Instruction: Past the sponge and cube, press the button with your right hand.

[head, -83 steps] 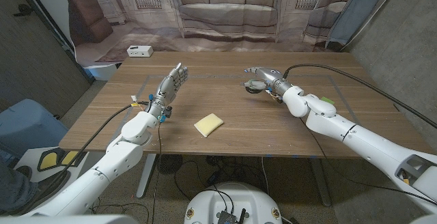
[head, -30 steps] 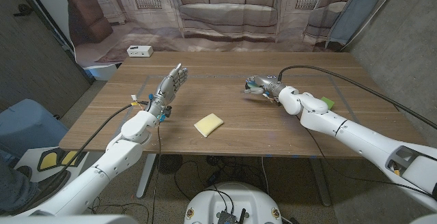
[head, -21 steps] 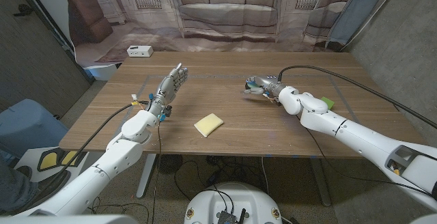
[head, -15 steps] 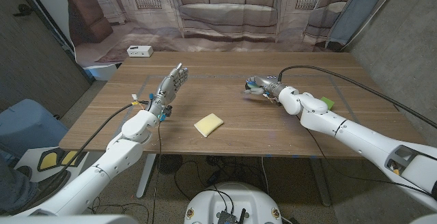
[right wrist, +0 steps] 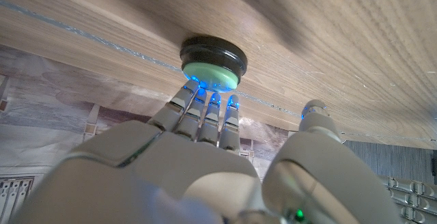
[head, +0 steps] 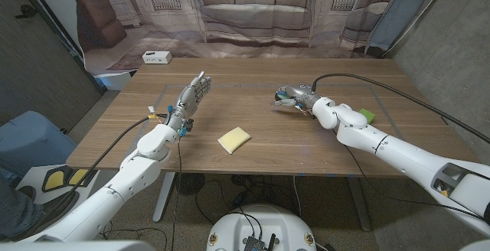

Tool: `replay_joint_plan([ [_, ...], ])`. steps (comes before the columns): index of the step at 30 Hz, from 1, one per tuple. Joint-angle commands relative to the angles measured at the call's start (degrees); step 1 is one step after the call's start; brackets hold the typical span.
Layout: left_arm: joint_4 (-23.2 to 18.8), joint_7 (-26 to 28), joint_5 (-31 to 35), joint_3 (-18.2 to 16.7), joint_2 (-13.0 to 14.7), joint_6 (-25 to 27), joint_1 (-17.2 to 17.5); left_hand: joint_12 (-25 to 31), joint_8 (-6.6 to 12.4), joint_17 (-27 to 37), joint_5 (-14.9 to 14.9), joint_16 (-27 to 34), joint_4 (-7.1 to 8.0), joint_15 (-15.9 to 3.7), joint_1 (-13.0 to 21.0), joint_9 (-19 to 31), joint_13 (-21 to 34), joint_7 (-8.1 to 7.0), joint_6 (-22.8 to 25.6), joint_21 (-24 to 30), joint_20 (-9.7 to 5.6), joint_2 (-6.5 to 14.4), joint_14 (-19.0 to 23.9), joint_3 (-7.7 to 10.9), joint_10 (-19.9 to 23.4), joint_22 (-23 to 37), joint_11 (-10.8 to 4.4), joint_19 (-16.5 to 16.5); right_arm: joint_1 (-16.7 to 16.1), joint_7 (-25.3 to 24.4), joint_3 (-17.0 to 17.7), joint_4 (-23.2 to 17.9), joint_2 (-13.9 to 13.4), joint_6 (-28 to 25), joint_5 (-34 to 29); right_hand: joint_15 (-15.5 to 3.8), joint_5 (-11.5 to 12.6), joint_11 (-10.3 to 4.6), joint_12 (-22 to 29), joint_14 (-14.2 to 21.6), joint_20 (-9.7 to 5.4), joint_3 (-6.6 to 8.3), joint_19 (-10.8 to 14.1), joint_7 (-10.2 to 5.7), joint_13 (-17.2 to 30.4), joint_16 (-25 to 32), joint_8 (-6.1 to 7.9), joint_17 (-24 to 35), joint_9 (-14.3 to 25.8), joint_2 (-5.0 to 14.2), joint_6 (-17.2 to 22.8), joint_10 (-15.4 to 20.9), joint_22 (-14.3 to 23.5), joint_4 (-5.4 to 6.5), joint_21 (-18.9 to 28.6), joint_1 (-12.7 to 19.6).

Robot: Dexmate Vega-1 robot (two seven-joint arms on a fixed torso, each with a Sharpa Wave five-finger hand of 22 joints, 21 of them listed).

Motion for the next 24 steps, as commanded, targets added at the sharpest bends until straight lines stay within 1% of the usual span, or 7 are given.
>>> replay_joint_plan([
  [1, 0.0, 0.2, 0.0, 0.1, -0.2, -0.1, 0.3, 0.1, 0.03, 0.2, -0.2, 0.0, -0.26, 0.19, -0.1, 0.2, 0.1, 0.07, 0.6, 0.0, 0.69, 0.6, 0.2, 0.19, 0.6, 0.1, -0.07, -0.1, 0.1, 1.4, -0.9, 0.3, -0.1, -0.8, -0.7, -0.24, -0.2, -0.10, 0.4, 0.7, 0.63, 0.44, 1.6, -0.11, 0.1, 0.2, 0.73, 0.1, 0.1, 0.38, 1.1, 0.7, 0.3, -0.12, 0.0, -0.3],
  [5, -0.2, 0.3, 0.1, 0.2, -0.1, -0.1, 0.4, 0.1, 0.07, 0.2, -0.2, 0.0, -0.28, 0.23, -0.1, 0.2, 0.1, 0.04, 0.7, -0.1, 0.68, 0.6, 0.2, 0.17, 0.6, 0.1, -0.30, -0.1, 0.0, 1.4, -0.8, 0.2, -0.2, -0.9, -0.7, -0.20, -0.3, -0.11, 0.4, 0.7, 0.59, 0.43, 1.9, 0.25, 0.1, 0.2, 0.89, 0.1, 0.1, 0.39, 1.7, 0.8, 0.4, -0.10, 0.0, -0.3],
  [10, -0.3, 0.4, 0.2, 0.2, -0.2, -0.2, 0.5, 0.1, 0.08, 0.2, -0.2, 0.0, -0.29, 0.21, -0.1, 0.2, 0.1, 0.06, 0.8, -0.2, 0.70, 0.6, 0.2, 0.16, 0.5, 0.1, -0.20, -0.1, 0.0, 1.5, -0.9, 0.1, -0.2, -1.0, -0.8, -0.21, -0.3, 0.01, 0.4, 0.8, 0.51, 0.43, 2.1, 0.39, 0.1, 0.2, 0.99, 0.1, 0.1, 0.39, 2.1, 0.8, 0.4, -0.09, 0.0, -0.4],
  [24, -0.5, 0.3, 0.3, 0.2, -0.1, -0.3, 0.5, 0.1, 0.07, 0.2, -0.2, 0.0, -0.34, 0.17, -0.1, 0.2, 0.1, 0.12, 0.9, -0.5, 0.80, 0.7, 0.3, 0.11, 0.6, 0.1, -0.19, 0.0, -0.4, 1.2, -0.3, -1.7, -1.0, -1.0, -1.2, -0.18, -0.3, 0.09, 0.2, 1.0, 0.55, 0.44, 2.4, 0.07, 0.1, 0.1, 0.84, 0.1, 0.1, 0.45, 2.2, 0.6, 0.4, -0.05, -0.2, -0.6],
])
